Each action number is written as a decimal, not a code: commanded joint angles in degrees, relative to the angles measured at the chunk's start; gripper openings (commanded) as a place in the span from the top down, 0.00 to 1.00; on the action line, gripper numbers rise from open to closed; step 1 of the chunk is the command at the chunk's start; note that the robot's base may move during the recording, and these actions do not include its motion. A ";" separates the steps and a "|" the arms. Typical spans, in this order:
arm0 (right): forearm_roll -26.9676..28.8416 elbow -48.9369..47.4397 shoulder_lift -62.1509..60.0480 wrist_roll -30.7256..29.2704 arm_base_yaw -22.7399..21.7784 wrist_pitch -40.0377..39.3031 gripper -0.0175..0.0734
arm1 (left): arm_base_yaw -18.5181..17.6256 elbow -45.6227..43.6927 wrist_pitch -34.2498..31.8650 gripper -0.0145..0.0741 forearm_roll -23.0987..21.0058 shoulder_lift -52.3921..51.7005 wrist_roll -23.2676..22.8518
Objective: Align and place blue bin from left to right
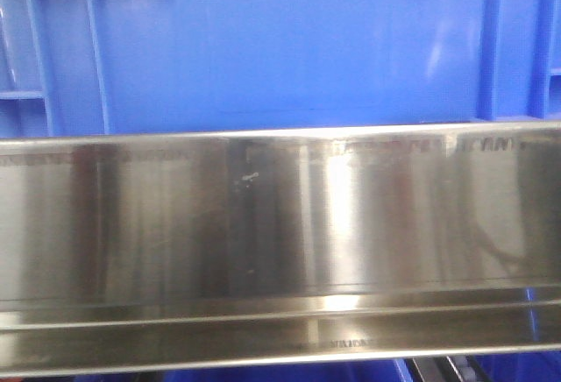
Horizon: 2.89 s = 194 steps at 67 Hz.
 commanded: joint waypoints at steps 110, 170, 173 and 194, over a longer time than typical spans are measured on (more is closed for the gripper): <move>2.00 0.33 -0.43 2.13 -0.32 -3.20 0.89 | -0.33 0.15 -0.78 0.96 0.26 -0.21 0.41; 2.00 0.33 -0.43 2.13 -0.32 -3.20 0.89 | 22.65 13.66 11.47 0.96 -31.09 -29.08 44.19; 2.00 0.33 -0.43 2.13 -0.32 -3.20 0.89 | 24.32 14.45 12.85 0.96 -31.68 -30.40 44.19; 2.00 0.33 -0.43 2.13 -0.32 -3.20 0.89 | 25.89 21.22 17.38 0.96 -34.45 -30.77 44.19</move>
